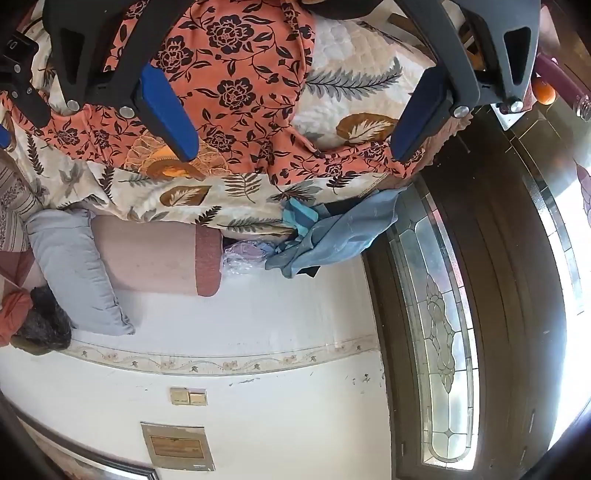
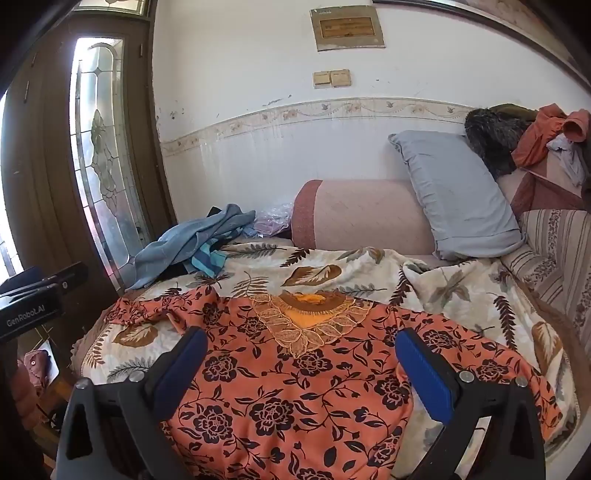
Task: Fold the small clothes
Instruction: 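Hover both grippers over the orange floral top, positioning near its hem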
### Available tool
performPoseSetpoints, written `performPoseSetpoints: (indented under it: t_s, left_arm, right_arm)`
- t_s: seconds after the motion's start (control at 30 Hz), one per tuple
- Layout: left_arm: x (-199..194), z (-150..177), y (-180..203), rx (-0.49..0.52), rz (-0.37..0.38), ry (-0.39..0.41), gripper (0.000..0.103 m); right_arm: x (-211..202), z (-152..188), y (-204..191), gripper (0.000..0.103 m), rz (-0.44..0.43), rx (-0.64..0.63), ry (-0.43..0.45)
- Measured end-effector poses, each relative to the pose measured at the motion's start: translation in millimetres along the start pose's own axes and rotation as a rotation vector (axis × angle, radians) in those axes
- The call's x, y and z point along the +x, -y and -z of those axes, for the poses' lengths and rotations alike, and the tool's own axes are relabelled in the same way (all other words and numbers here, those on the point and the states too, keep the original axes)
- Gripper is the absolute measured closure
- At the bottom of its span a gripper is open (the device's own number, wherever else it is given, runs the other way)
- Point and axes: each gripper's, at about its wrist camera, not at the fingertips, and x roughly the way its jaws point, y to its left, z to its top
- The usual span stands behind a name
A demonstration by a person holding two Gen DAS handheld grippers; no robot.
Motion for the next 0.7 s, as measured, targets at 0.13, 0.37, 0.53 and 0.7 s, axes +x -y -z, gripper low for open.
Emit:
performPoseSetpoints:
  t_s: [0.13,0.37,0.53,0.7]
  left_arm:
    - [5.6,2.2,19.7,0.06,-0.05,-0.004,0.0]
    - [18.2,7.9,18.3,0.061,-0.061,-0.025,0.0]
    - [25.9,13.6,16.9,0.053,-0.071,-0.05,0.0]
    - [28.4,18.5,19.2,0.065,-0.073,-0.065,0.0]
  right_arm:
    - [8.8,3.8,4.7,0.0,0.0,0.036,-0.045]
    - [15.1,5.7,-3.2,0.0,0.015,0.028,-0.048]
    - [28.1,1.7,-5.3,0.0,0.046,0.035,-0.087]
    - [48.0,1.0,-11.2,0.0,0.115,0.03,-0.161]
